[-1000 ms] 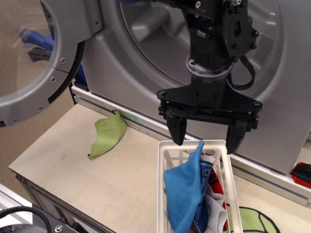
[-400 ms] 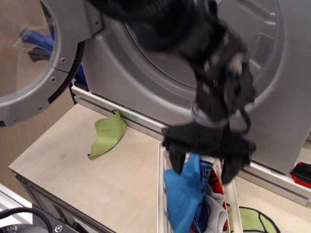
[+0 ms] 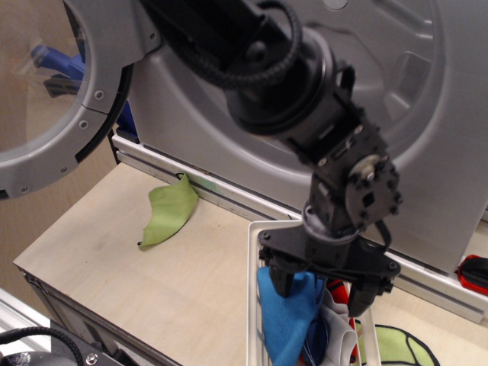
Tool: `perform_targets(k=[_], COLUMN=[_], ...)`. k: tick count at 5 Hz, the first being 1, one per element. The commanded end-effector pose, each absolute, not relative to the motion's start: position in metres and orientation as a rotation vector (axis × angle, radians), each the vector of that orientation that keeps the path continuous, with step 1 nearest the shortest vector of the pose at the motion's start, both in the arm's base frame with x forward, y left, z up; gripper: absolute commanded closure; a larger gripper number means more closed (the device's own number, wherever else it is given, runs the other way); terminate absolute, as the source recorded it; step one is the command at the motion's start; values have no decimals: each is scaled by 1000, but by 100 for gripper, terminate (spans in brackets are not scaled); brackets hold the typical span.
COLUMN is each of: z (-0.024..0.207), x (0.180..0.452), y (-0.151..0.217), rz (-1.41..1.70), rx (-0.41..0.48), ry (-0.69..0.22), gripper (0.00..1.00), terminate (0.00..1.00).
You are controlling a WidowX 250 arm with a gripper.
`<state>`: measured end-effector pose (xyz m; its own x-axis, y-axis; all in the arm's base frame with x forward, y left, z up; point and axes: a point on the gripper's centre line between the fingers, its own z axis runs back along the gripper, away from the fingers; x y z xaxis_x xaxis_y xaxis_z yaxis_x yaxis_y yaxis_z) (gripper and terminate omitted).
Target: Put clothes in laundry machine
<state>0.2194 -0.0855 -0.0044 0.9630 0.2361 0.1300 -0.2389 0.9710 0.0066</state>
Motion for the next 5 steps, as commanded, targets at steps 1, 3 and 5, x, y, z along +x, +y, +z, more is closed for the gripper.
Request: perform_targets(k=[1, 3, 5], z=[-18, -41, -44], x=[231, 236, 237], y=[-80, -71, -70], rz=[269, 294, 277], rx=[33, 48, 45], ry=[-138, -123, -127], gripper=[0, 0, 100], terminate=[0, 0, 0])
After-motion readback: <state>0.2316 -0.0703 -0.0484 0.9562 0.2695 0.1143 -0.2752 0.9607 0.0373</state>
